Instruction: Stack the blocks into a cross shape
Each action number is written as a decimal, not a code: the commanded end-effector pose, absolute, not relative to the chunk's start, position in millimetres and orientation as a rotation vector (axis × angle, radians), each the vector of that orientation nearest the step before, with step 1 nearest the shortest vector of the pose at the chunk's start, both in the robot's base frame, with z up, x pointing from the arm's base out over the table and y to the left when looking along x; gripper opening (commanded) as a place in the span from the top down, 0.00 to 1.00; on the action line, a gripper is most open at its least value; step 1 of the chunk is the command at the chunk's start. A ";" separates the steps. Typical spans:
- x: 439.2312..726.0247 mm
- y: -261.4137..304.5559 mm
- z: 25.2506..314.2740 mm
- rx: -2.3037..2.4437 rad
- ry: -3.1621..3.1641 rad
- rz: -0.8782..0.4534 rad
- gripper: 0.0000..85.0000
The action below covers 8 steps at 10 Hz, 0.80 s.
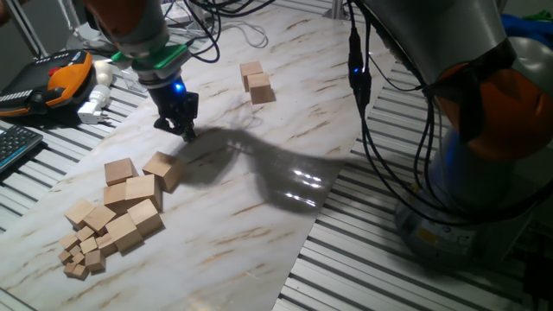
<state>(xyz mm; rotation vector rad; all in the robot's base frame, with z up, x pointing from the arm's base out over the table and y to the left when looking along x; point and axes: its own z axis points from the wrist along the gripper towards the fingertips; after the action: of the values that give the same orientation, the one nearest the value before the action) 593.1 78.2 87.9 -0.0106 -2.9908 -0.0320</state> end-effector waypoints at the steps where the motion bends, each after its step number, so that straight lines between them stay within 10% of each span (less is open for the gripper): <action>1: 593.1 78.5 87.9 0.156 -2.991 -0.025 1.00; 6: 593.1 78.5 87.9 0.200 -3.032 -0.119 1.00; 8: 593.1 78.5 87.9 0.194 -3.012 -0.134 0.80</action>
<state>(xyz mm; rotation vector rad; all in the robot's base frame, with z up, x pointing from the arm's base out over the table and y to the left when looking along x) 593.0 78.6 87.8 0.1877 -3.0028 -0.1336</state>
